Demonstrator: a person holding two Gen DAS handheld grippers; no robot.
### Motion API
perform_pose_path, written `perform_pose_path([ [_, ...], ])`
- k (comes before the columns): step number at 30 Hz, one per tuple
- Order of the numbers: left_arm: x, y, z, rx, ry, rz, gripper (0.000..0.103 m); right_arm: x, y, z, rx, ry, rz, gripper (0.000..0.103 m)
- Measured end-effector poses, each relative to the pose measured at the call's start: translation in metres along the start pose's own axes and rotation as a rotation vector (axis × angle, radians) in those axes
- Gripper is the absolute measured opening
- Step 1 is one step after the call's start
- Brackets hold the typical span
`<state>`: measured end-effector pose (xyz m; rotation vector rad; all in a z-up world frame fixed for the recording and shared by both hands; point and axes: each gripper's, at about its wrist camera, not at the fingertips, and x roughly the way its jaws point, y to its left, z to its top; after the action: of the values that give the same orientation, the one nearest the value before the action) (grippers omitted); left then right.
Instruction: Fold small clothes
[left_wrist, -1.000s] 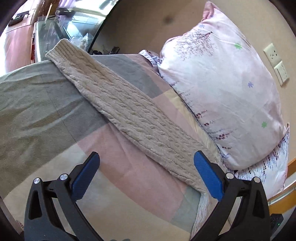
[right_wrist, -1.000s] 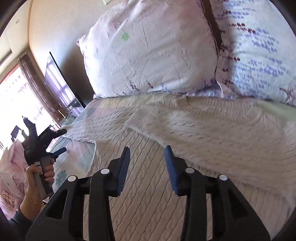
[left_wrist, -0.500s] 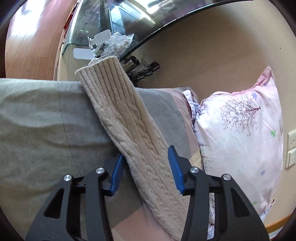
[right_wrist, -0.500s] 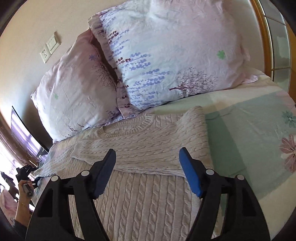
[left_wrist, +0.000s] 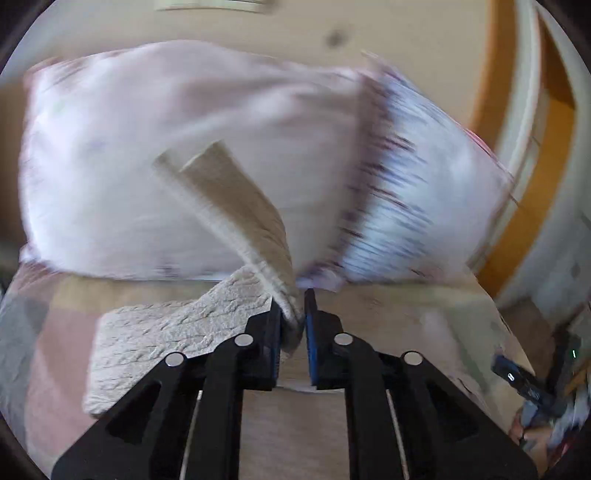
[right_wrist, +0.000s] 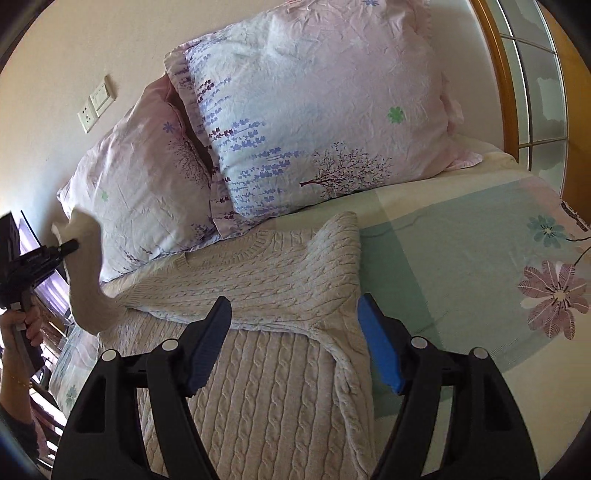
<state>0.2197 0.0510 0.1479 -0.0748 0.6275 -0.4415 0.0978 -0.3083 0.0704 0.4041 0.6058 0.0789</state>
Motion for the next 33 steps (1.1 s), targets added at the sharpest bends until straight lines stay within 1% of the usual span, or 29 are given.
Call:
perform_pose_path([
  [1, 0.022, -0.043, -0.009, 0.093, 0.052, -0.065, 0.050, -0.001, -0.002, -0.002, 0.003, 0.008, -0.003, 0.072],
  [2, 0.039, -0.072, -0.020, 0.164, 0.097, -0.082, 0.063, -0.001, -0.004, -0.004, 0.008, 0.017, -0.004, 0.072],
  [3, 0.052, -0.092, -0.032, 0.221, 0.133, -0.072, 0.063, -0.004, -0.007, -0.007, 0.018, 0.032, -0.005, 0.072],
  [4, 0.059, -0.104, -0.044, 0.269, 0.171, -0.055, 0.063, -0.010, -0.011, -0.010, 0.028, 0.045, 0.001, 0.072],
  [5, 0.058, -0.103, -0.054, 0.285, 0.189, -0.044, 0.063, -0.018, -0.016, -0.014, 0.032, 0.052, 0.010, 0.072],
  [6, 0.051, -0.095, -0.062, 0.279, 0.191, -0.030, 0.063, -0.026, -0.019, -0.018, 0.030, 0.056, 0.009, 0.072],
  [8, 0.020, -0.057, -0.075, 0.212, 0.181, 0.012, 0.067, -0.044, -0.029, -0.028, 0.024, 0.076, -0.001, 0.072],
  [9, 0.000, -0.036, -0.086, 0.159, 0.181, 0.031, 0.069, -0.050, -0.034, -0.033, 0.032, 0.089, -0.002, 0.072],
  [11, -0.032, 0.005, -0.106, 0.070, 0.196, 0.075, 0.073, -0.060, -0.045, -0.047, 0.070, 0.124, 0.017, 0.072],
  [12, -0.049, 0.025, -0.124, 0.015, 0.217, 0.102, 0.073, -0.064, -0.051, -0.056, 0.105, 0.150, 0.042, 0.070],
  [13, -0.059, 0.040, -0.132, -0.034, 0.232, 0.114, 0.073, -0.067, -0.055, -0.064, 0.133, 0.172, 0.064, 0.068],
  [14, -0.072, 0.052, -0.148, -0.089, 0.246, 0.113, 0.073, -0.069, -0.060, -0.075, 0.166, 0.199, 0.087, 0.061],
  [15, -0.085, 0.067, -0.167, -0.163, 0.261, 0.100, 0.073, -0.069, -0.062, -0.082, 0.186, 0.222, 0.099, 0.055],
  [17, -0.103, 0.081, -0.194, -0.262, 0.273, 0.064, 0.070, -0.072, -0.064, -0.100, 0.216, 0.255, 0.115, 0.049],
  [18, -0.113, 0.085, -0.209, -0.303, 0.269, 0.038, 0.069, -0.076, -0.063, -0.105, 0.219, 0.248, 0.119, 0.046],
  [19, -0.120, 0.084, -0.218, -0.320, 0.262, 0.026, 0.067, -0.080, -0.062, -0.109, 0.217, 0.240, 0.121, 0.046],
  [20, -0.127, 0.080, -0.226, -0.328, 0.255, 0.015, 0.065, -0.084, -0.060, -0.113, 0.220, 0.244, 0.133, 0.042],
  [21, -0.132, 0.077, -0.233, -0.330, 0.247, 0.006, 0.063, -0.085, -0.058, -0.117, 0.233, 0.262, 0.162, 0.036],
  [24, -0.146, 0.058, -0.250, -0.321, 0.225, -0.010, 0.056, -0.086, -0.051, -0.135, 0.279, 0.322, 0.269, 0.025],
  [25, -0.149, 0.053, -0.256, -0.332, 0.229, -0.030, 0.050, -0.087, -0.048, -0.139, 0.283, 0.333, 0.289, 0.022],
  [26, -0.150, 0.050, -0.262, -0.352, 0.241, -0.059, 0.041, -0.087, -0.046, -0.143, 0.287, 0.345, 0.305, 0.017],
  [27, -0.149, 0.046, -0.268, -0.372, 0.258, -0.085, 0.038, -0.087, -0.043, -0.147, 0.294, 0.362, 0.323, 0.014],
  [29, -0.147, 0.041, -0.276, -0.376, 0.272, -0.077, 0.034, -0.086, -0.039, -0.151, 0.301, 0.379, 0.347, 0.013],
  [31, -0.144, 0.040, -0.279, -0.381, 0.266, -0.075, 0.034, -0.086, -0.035, -0.152, 0.296, 0.379, 0.351, 0.013],
  [33, -0.140, 0.045, -0.280, -0.421, 0.266, -0.099, 0.034, -0.085, -0.034, -0.152, 0.296, 0.380, 0.355, 0.013],
])
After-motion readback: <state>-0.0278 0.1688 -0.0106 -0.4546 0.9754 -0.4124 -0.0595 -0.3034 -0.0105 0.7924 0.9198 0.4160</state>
